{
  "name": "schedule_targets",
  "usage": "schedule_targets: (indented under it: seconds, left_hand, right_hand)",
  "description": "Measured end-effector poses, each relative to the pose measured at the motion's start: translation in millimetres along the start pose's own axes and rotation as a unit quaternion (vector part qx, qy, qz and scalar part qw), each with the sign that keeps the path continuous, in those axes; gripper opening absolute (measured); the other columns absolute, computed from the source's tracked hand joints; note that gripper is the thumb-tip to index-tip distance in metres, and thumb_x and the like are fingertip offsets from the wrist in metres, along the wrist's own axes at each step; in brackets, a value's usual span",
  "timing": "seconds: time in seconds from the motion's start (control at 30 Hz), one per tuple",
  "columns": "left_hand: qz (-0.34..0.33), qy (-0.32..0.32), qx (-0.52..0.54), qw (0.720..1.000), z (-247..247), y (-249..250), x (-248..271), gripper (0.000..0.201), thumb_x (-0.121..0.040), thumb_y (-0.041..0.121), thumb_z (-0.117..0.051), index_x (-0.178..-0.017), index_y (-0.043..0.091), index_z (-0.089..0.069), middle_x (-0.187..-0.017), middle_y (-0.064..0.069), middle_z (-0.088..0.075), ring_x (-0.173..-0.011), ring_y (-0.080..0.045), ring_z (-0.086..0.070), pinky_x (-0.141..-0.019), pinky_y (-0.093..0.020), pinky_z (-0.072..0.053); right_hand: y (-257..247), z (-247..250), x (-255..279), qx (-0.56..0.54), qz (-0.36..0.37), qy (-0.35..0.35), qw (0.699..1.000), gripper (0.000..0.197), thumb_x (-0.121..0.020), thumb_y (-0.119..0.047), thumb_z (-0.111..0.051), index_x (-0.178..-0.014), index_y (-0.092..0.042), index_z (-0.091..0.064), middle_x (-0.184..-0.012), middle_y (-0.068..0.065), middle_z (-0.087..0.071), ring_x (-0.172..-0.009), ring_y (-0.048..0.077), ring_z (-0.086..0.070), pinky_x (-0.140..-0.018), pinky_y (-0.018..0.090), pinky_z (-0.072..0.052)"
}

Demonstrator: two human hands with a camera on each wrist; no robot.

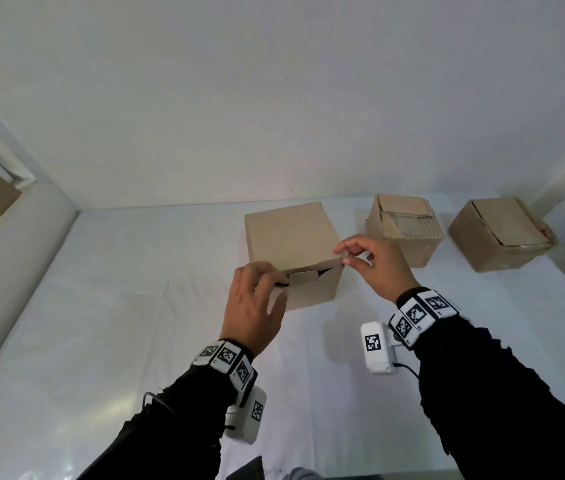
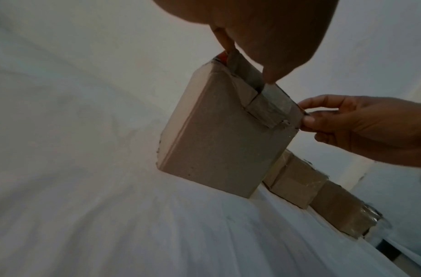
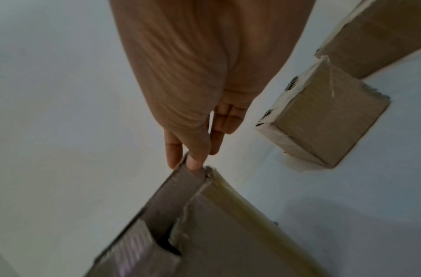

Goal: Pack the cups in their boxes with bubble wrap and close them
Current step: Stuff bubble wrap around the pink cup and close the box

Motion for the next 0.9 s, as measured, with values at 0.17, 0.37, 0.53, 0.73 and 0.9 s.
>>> schedule_targets:
  seconds: [0.17,0.37,0.53,0.73,0.9]
  left_hand:
    - [0.113,0.029,0.051,0.992,0,-20,5,0.029,-0.082,0.004,-0.067,-0.108,0.015,-0.06,-0.11,0.0,-0.049,-0.1,-0.017,-0.052,-0.079,-0.034,-0.052]
    - [0.068,0.024,0.028,0.997,4,-35,2,0.014,-0.084,0.012,-0.071,-0.097,0.016,-0.072,-0.102,0.001,-0.059,-0.093,-0.016,-0.06,-0.074,-0.025,-0.051]
    - [-0.016,0.006,-0.063,0.998,4,-42,7,0.012,-0.087,0.029,-0.065,-0.092,0.022,-0.073,-0.096,0.005,-0.065,-0.086,-0.021,-0.057,-0.073,-0.033,-0.045]
    - [-0.032,-0.004,-0.113,0.993,0,-38,-3,0.014,-0.085,0.024,-0.07,-0.098,0.027,-0.071,-0.102,0.008,-0.064,-0.097,-0.024,-0.055,-0.082,-0.036,-0.038]
    - [-0.047,-0.045,-0.065,0.996,-5,-40,-4,0.023,-0.087,0.012,-0.066,-0.108,0.021,-0.07,-0.108,0.001,-0.062,-0.097,-0.024,-0.052,-0.081,-0.029,-0.047]
  right_hand:
    - [9,-5,2,0.021,0.016,0.006,1.0,0.022,-0.085,-0.009,-0.069,-0.094,-0.029,-0.07,-0.09,-0.008,-0.07,-0.089,0.006,-0.059,-0.074,0.025,-0.041]
    - [18,-8,-2,0.048,0.037,0.013,0.998,0.019,-0.084,-0.015,-0.071,-0.091,-0.032,-0.069,-0.087,-0.013,-0.068,-0.092,0.013,-0.053,-0.083,0.033,-0.043]
    - [21,-10,5,0.088,0.075,0.05,0.992,0.016,-0.082,-0.015,-0.073,-0.088,-0.029,-0.074,-0.086,-0.011,-0.064,-0.086,0.014,-0.053,-0.081,0.038,-0.045]
    - [5,-23,21,0.113,0.137,0.096,0.979,0.018,-0.079,-0.025,-0.07,-0.095,-0.018,-0.068,-0.091,-0.006,-0.06,-0.087,0.02,-0.055,-0.077,0.039,-0.047]
    - [-14,-51,21,0.149,0.153,0.095,0.972,0.025,-0.079,-0.033,-0.076,-0.099,-0.023,-0.067,-0.092,-0.014,-0.068,-0.088,0.017,-0.055,-0.074,0.042,-0.045]
Point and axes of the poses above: each hand's wrist, its own x-axis away from the middle knuckle, its own z-axis out of the back of the hand, y = z × x, the point moved 2 cm from there along -x, towards the middle knuckle
